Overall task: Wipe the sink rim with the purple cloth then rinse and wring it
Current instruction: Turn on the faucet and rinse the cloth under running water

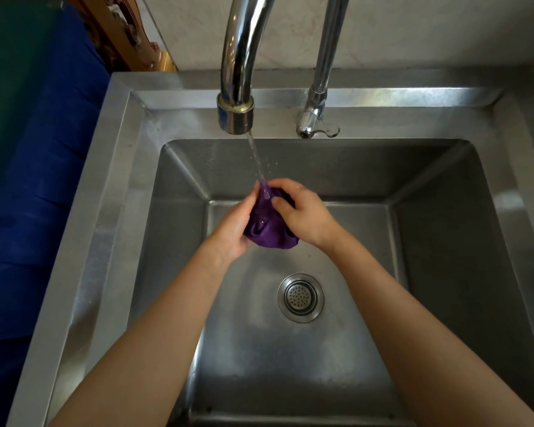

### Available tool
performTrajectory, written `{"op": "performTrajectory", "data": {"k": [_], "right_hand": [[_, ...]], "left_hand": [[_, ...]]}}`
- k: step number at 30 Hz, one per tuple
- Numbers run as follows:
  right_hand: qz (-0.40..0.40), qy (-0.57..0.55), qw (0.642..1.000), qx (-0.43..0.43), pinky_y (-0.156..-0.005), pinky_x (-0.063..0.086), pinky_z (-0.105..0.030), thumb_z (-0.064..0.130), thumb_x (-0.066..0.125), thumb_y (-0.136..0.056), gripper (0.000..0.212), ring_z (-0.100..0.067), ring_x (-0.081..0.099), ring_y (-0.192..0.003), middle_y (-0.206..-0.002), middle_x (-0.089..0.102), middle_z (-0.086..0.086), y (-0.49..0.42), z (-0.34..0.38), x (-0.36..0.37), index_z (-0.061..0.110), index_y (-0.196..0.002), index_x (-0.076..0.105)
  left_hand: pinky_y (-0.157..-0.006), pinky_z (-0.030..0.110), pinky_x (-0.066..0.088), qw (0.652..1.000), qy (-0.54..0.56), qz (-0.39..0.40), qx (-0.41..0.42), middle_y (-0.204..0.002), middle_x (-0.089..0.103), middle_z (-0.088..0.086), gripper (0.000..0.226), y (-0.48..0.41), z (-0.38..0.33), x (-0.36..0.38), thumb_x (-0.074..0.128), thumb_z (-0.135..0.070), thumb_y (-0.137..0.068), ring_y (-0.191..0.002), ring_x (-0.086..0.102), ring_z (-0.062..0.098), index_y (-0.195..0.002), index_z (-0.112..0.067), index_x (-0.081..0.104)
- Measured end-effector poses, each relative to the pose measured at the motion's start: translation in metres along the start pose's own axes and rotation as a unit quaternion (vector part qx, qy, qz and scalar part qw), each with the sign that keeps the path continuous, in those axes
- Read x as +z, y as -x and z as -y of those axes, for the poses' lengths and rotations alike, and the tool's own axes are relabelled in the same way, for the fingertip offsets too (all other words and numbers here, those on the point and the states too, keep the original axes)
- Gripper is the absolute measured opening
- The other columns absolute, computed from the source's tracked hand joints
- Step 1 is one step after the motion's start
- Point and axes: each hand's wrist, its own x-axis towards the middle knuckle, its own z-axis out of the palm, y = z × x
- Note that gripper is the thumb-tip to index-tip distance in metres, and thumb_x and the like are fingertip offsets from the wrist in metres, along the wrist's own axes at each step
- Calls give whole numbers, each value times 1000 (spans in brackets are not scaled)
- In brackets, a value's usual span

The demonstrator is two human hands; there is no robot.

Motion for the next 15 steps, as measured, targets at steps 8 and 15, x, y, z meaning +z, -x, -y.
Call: {"op": "performTrajectory", "data": {"k": [8,15], "right_hand": [[-68,-61,989,113,-104,38,-30,44,39,-93,41,-22,53,-116,-122,58,-10,-1,-10,18,23,-124,55],[-159,82,981,80,-73,47,-36,39,42,-94,32,-32,60,-89,-105,57,-11,3,6,37,14,-102,61]], "left_hand": [[-72,28,53,985,-6,-159,73,-88,68,4,33,-2,-2,16,51,-40,-90,-84,66,17,-102,-11,61],[-80,46,54,967,-51,-242,54,-77,69,5,60,-9,10,25,44,-76,-63,-85,68,30,-68,-21,65]]}}
